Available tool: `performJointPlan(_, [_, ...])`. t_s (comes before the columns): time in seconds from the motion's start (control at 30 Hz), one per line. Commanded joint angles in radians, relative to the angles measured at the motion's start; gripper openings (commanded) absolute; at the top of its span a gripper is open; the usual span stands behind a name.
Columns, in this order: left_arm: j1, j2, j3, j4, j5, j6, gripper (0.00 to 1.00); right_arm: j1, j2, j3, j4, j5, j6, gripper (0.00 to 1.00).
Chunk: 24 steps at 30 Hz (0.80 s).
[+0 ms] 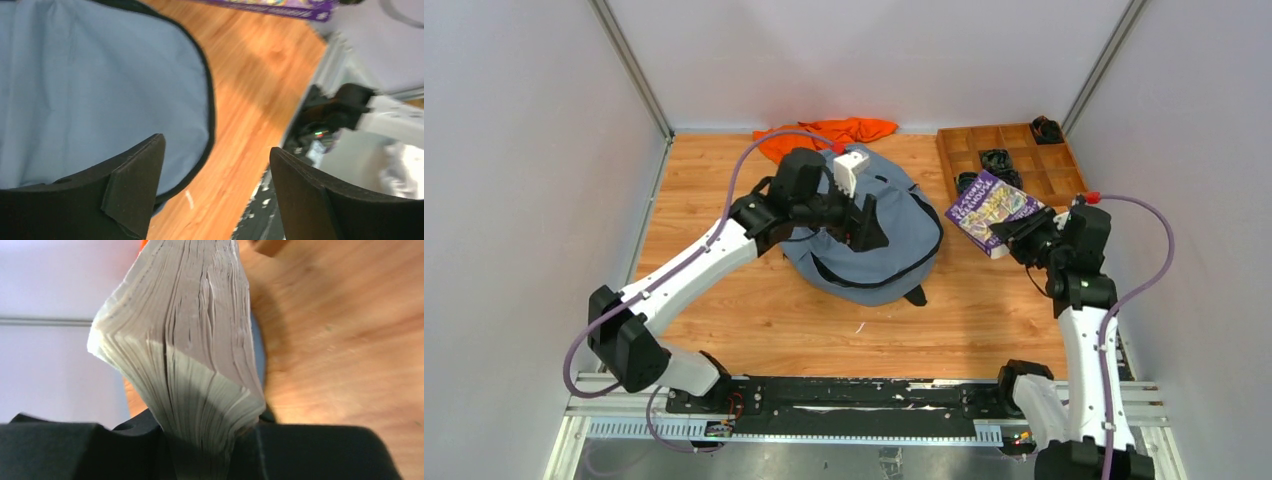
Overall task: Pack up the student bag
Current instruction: Pick up the book from the center of the board, then place the book in the student bag.
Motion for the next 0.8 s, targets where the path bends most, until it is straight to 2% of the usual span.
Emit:
performJointPlan(0.0, [-0.121, 0.05, 0.041, -0.224, -0.384, 0.229, 0.84, -0.012, -0.08, 0.101, -0.214, 0.264, -0.077, 0.0])
performJointPlan(0.07, [-0.196, 0.095, 0.049, -0.224, -0.475, 0.272, 0.84, -0.012, -0.128, 0.127, -0.23, 0.338, -0.076, 0.0])
performJointPlan(0.17, [-0.279, 0.161, 0.074, -0.214, -0.498, 0.284, 0.83, -0.013, -0.182, 0.143, -0.204, 0.396, -0.085, 0.0])
performJointPlan(0.3, [-0.346, 0.232, 0.099, -0.166, -0.501, 0.275, 0.83, -0.011, -0.16, 0.161, -0.223, 0.387, -0.106, 0.0])
performJointPlan(0.4, [-0.374, 0.306, 0.141, -0.164, -0.596, 0.281, 0.81, -0.01, -0.149, 0.139, -0.207, 0.341, -0.069, 0.0])
performJointPlan(0.53, [-0.375, 0.384, 0.231, -0.229, -0.692, 0.283, 0.69, -0.011, -0.15, 0.133, -0.19, 0.323, -0.08, 0.0])
performJointPlan(0.67, [-0.375, 0.388, 0.251, -0.245, -0.772, 0.271, 0.54, -0.009, -0.141, 0.147, -0.193, 0.305, -0.092, 0.0])
performJointPlan(0.73, [-0.374, 0.388, 0.25, -0.245, -0.807, 0.271, 0.44, -0.009, -0.136, 0.143, -0.184, 0.284, -0.087, 0.0])
performJointPlan(0.77, [-0.375, 0.39, 0.253, -0.249, -0.834, 0.271, 0.36, -0.009, -0.133, 0.14, -0.182, 0.277, -0.085, 0.0])
